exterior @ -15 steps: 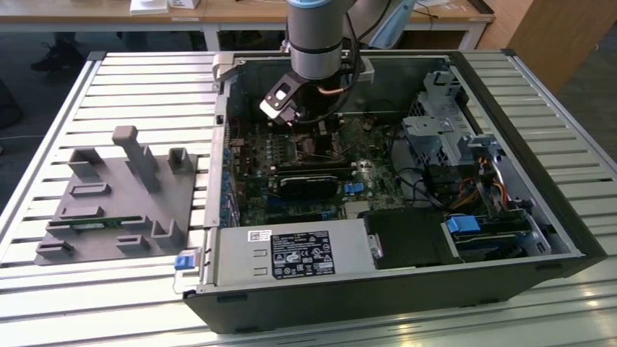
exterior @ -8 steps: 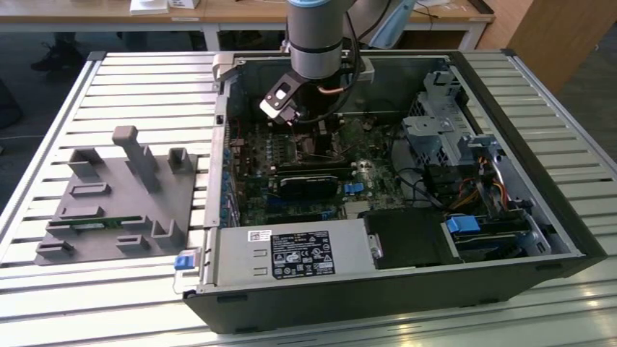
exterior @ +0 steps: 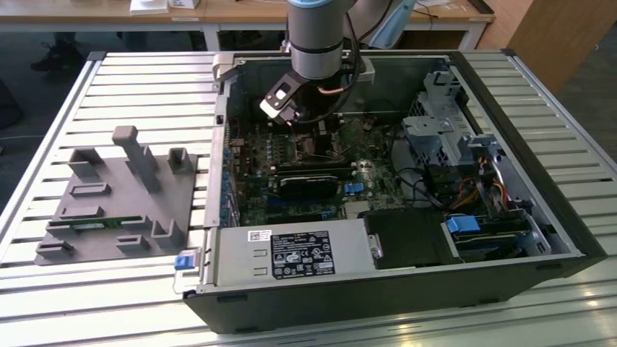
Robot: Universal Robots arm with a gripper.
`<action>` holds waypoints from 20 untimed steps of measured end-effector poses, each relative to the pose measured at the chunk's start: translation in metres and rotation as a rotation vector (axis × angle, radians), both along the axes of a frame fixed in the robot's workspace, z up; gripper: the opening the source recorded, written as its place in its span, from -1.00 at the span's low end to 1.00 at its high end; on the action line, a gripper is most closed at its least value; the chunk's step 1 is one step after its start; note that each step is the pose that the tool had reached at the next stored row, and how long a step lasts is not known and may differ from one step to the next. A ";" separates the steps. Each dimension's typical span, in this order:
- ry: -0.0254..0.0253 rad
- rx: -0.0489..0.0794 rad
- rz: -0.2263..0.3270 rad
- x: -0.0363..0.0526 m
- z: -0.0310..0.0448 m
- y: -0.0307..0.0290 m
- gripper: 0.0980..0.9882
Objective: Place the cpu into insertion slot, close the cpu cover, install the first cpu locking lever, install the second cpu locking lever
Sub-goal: 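Place the cpu into insertion slot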
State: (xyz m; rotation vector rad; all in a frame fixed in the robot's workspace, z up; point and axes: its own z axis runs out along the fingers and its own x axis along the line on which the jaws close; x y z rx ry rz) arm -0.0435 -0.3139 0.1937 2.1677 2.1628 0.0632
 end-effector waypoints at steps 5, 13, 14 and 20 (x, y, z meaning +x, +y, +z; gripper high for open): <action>0.0000 0.000 -0.001 0.0004 -0.0008 0.0000 -0.01; -0.0003 0.000 0.000 0.0005 -0.0010 0.0000 0.01; -0.0003 0.000 0.000 0.0005 -0.0010 0.0000 0.15; -0.0001 0.001 -0.001 0.0004 0.0002 0.0000 0.15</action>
